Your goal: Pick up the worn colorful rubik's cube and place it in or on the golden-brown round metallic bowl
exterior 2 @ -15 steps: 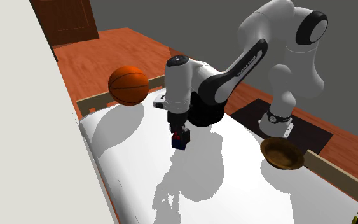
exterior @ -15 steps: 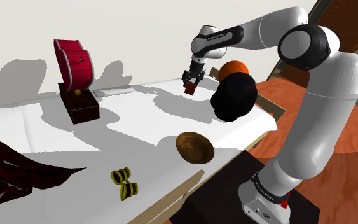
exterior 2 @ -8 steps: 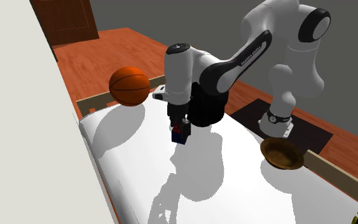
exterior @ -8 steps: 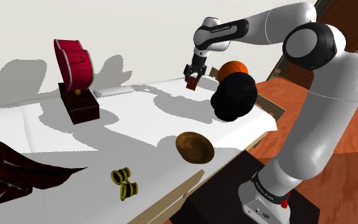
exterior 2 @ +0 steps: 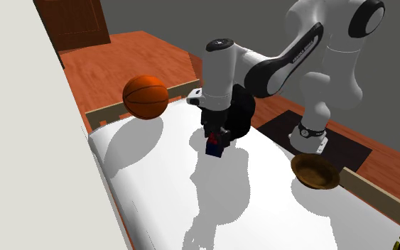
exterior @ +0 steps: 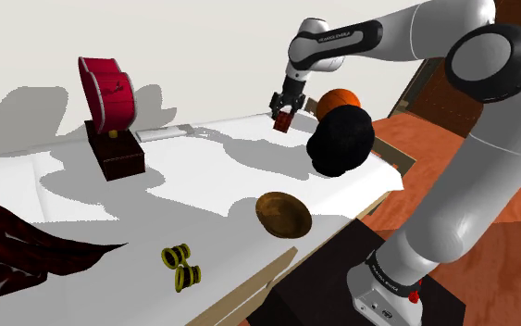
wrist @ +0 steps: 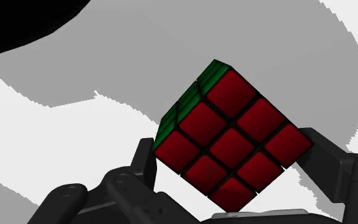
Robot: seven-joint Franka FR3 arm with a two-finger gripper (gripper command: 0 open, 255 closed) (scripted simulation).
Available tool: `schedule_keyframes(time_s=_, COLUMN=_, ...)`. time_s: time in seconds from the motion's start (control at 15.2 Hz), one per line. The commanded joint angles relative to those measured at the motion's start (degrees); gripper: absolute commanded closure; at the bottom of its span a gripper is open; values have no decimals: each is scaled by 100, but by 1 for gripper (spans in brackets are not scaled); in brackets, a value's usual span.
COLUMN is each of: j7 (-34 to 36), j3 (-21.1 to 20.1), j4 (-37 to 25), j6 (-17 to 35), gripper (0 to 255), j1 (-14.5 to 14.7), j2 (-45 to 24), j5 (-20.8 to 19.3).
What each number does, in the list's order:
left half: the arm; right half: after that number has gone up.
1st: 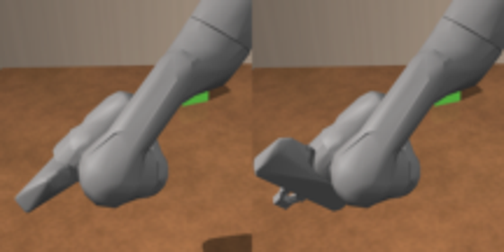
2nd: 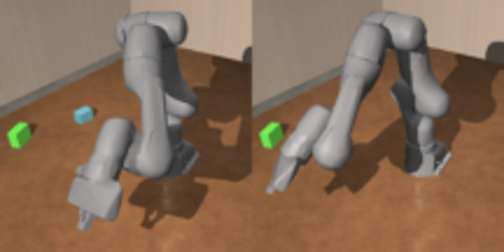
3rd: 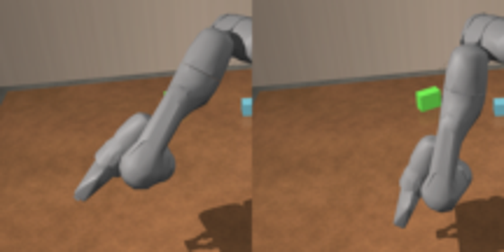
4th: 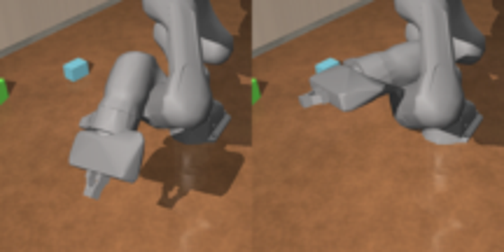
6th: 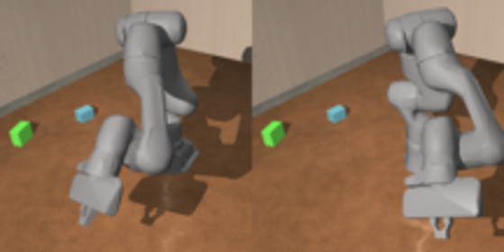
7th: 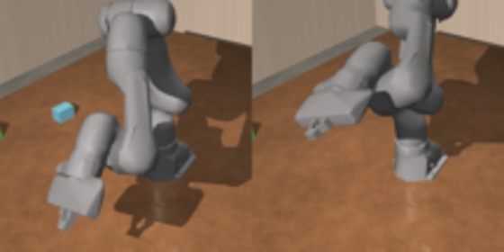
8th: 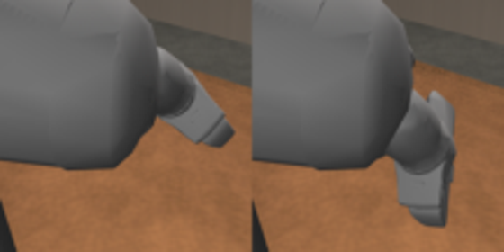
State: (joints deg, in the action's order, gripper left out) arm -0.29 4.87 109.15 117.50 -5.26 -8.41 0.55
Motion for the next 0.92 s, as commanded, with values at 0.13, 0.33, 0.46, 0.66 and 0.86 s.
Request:
schedule_keyframes(time_s=0.13, j7=352, j3=-133, j4=936, j6=199, gripper=255, j1=187, j2=737, j5=-74)
schedule_keyframes(time_s=0.33, j7=625, j3=-266, j4=1560, j6=283, gripper=255, j1=314, j2=1276, j5=-101)
schedule_keyframes(time_s=0.46, j7=812, j3=-368, j4=1943, j6=314, gripper=255, j1=398, j2=1628, j5=-100)
schedule_keyframes(time_s=0.66, j7=1097, j3=-541, j4=2473, j6=325, gripper=255, j1=529, j2=2145, j5=-67)
schedule_keyframes(time_s=0.86, j7=1386, j3=-736, j4=2949, j6=295, gripper=255, j1=673, j2=2651, j5=10)
